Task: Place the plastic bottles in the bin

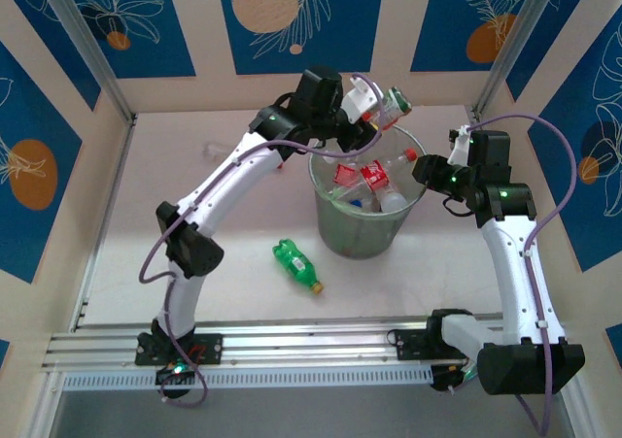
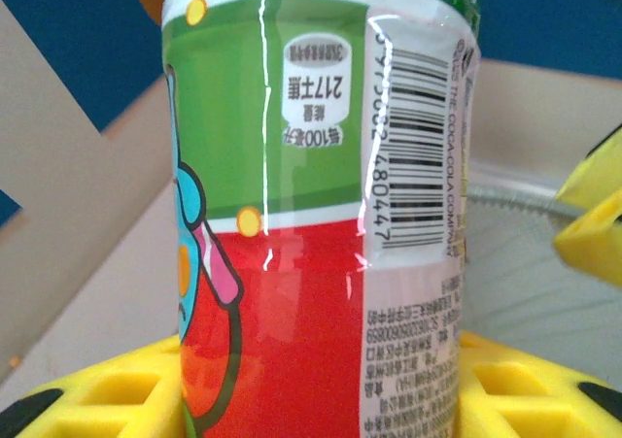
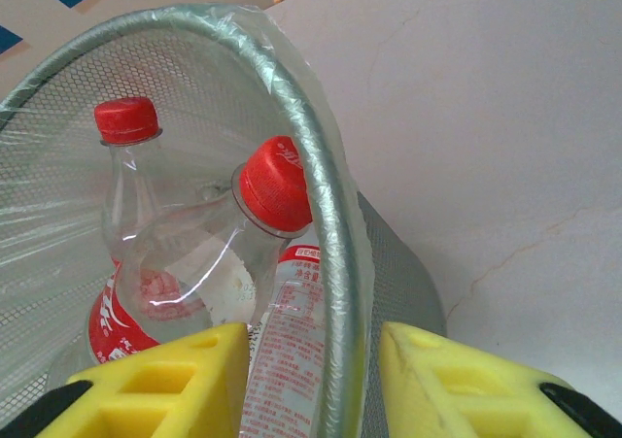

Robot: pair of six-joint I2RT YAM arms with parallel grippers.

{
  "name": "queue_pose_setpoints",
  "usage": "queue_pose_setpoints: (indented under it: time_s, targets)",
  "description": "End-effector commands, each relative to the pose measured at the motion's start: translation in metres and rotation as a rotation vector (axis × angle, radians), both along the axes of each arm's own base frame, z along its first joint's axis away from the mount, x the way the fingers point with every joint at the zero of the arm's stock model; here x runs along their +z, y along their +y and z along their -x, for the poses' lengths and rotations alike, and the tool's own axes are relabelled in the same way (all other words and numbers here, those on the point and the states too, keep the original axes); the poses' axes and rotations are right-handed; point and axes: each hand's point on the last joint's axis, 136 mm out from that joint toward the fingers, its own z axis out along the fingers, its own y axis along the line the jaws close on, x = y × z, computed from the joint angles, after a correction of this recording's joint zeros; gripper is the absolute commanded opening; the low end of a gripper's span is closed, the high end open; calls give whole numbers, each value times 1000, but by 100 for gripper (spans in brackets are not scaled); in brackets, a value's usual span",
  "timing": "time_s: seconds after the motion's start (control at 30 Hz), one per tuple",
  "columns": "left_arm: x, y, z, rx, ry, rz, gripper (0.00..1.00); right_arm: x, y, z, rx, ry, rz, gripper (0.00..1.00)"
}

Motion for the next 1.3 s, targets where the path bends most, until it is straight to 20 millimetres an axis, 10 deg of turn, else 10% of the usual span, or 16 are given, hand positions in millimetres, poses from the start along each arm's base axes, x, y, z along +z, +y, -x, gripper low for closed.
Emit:
queue_pose_setpoints:
  time_s: [0.0,0.5,0.83,1.03,1.27]
  targets:
    - [-10,-3,12,-54,37,-35,44,0,1,4,15,-6,0,42]
    - [-59,8,9,4,146,-114,55,-4,-2,5,10,0,-1,41]
    - [-22,6,9,-2,85,-21,93,-5,-2,6,9,-1,-10,41]
    - [5,0,6,6,66,89,92,-5,-2,5,12,-1,-14,41]
    - [-12,-8,-4,21,86,84,76,-6,-2,6,11,2,-14,41]
